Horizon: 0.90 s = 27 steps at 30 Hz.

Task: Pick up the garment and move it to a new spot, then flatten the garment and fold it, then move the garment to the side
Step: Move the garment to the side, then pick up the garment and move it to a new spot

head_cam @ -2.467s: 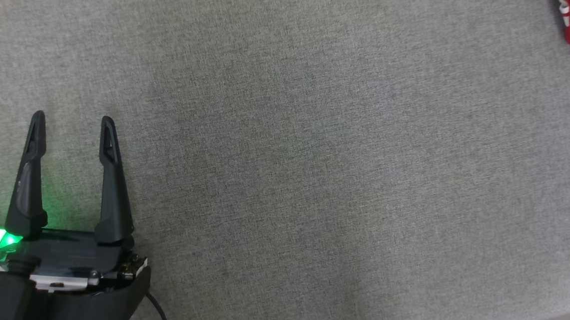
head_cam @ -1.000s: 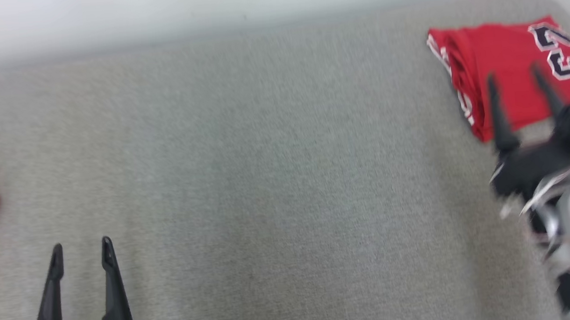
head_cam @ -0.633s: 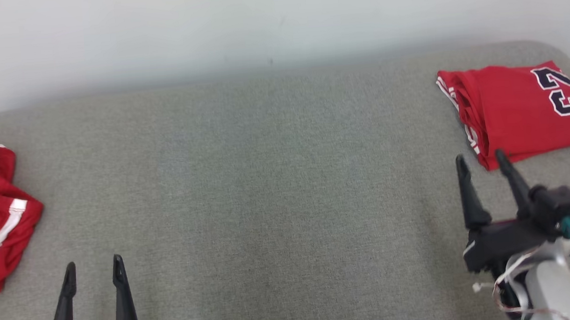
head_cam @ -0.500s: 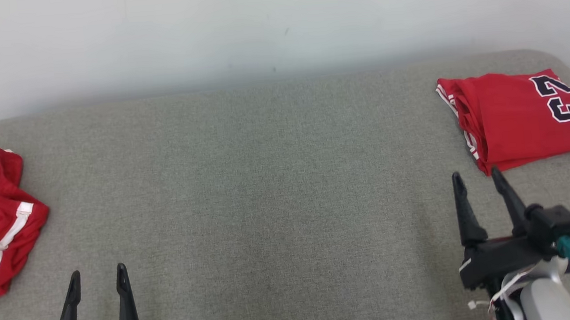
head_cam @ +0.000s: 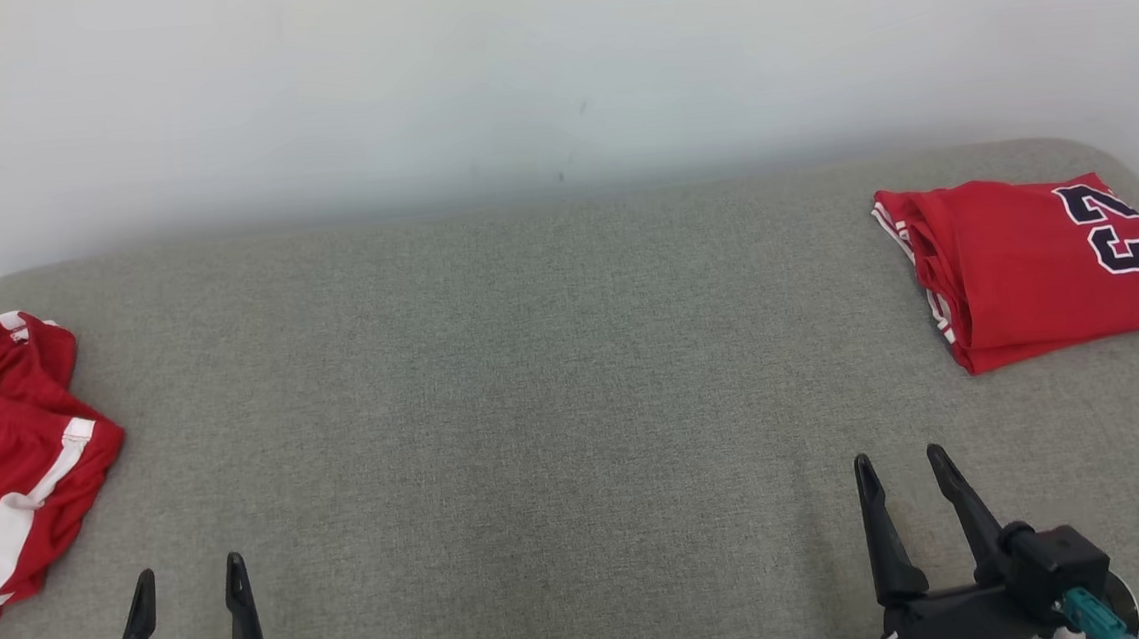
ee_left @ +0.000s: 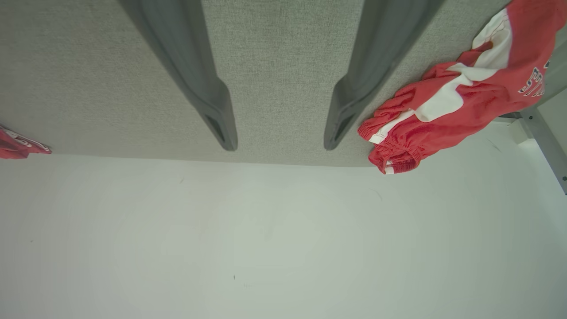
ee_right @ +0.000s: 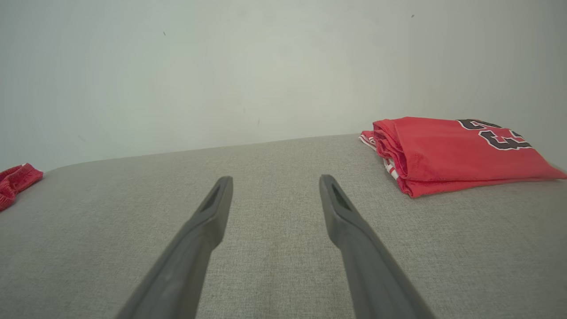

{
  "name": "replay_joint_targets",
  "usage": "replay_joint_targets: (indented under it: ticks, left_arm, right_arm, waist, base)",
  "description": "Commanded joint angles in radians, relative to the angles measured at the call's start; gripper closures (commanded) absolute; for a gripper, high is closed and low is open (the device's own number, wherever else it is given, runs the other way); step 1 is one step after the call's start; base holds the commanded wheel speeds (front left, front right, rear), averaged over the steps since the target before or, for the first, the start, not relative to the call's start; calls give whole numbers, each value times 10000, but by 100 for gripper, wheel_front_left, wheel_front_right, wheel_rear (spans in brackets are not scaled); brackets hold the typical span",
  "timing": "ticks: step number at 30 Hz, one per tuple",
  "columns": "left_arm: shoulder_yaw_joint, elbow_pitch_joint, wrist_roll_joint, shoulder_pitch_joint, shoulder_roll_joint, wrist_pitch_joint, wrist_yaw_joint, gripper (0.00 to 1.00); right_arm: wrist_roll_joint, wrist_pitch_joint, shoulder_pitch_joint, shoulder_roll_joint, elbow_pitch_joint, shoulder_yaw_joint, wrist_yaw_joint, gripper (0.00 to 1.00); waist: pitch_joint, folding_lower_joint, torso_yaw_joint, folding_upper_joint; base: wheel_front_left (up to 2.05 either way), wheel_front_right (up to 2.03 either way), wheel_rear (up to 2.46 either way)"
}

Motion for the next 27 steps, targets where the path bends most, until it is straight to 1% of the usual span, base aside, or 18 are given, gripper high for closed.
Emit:
replay_joint_targets:
  ticks: [1,5,11,27]
  left_arm:
    - [54,45,4,148,-17,-31,21,0]
    - [64,310,63,292,-18,-31,111,0]
    - [99,465,195,286,-17,-31,95,0]
    - [36,772,328,201,-17,-31,17,0]
  right_arm:
    - [-132,-46,201,75,-58,9,-26,0]
    - [-320,-62,559,251,-349,-31,-26,0]
    - [-399,-67,803,329,-592,-59,-26,0]
    - [-409,-68,947,359,-514,-48,-26,0]
  waist:
    - [-69,0,31,0]
    - [-157,0,24,0]
    - [-200,0,-7,0]
    - [-245,0,4,0]
  base:
    - [0,0,0]
    - [0,0,0]
    - [0,0,0]
    - [0,0,0]
